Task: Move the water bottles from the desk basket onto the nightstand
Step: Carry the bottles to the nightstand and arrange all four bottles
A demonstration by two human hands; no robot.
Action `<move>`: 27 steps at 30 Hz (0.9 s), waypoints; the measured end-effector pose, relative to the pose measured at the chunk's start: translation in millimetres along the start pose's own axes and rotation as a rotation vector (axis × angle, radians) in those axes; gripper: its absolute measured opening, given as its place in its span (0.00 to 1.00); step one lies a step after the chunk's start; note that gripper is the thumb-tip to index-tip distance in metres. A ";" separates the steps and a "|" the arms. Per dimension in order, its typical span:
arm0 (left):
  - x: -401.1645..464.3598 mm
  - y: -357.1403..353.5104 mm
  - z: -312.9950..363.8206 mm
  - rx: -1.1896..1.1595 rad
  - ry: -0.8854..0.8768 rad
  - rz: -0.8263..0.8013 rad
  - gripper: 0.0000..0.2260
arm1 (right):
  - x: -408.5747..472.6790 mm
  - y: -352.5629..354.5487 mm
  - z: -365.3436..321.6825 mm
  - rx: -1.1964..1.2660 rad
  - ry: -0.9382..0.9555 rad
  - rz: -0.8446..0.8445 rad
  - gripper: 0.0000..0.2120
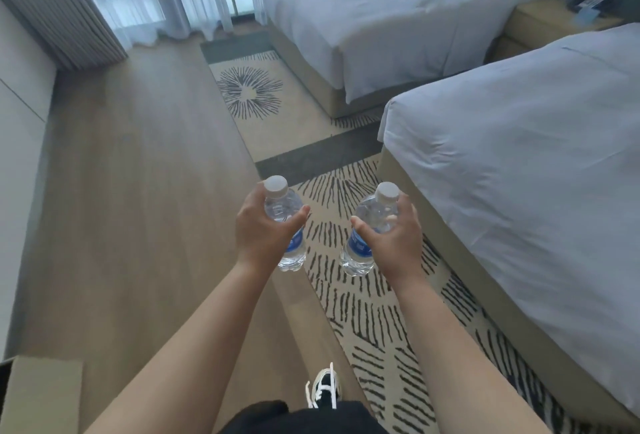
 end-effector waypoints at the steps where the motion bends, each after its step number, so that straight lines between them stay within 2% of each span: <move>1: 15.7 -7.1 7.3 -0.001 -0.005 -0.002 0.21 | 18.5 1.0 -0.7 0.006 0.000 0.009 0.25; 14: 209.8 -124.8 24.3 -0.016 -0.041 -0.076 0.21 | 225.6 -24.4 49.1 -0.011 -0.071 0.141 0.26; 27: 516.4 -244.5 56.2 -0.037 -0.067 -0.115 0.19 | 520.3 -101.8 78.4 -0.073 -0.069 0.169 0.26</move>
Point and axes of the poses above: each hand's wrist, its own x-axis towards the middle knuckle, its own y-axis out of the back of the hand, z = x × y, the point moved 2 cm from there along x, towards the middle knuckle, and after that the axes turned 14 degrees about x, right-handed, at the moved point
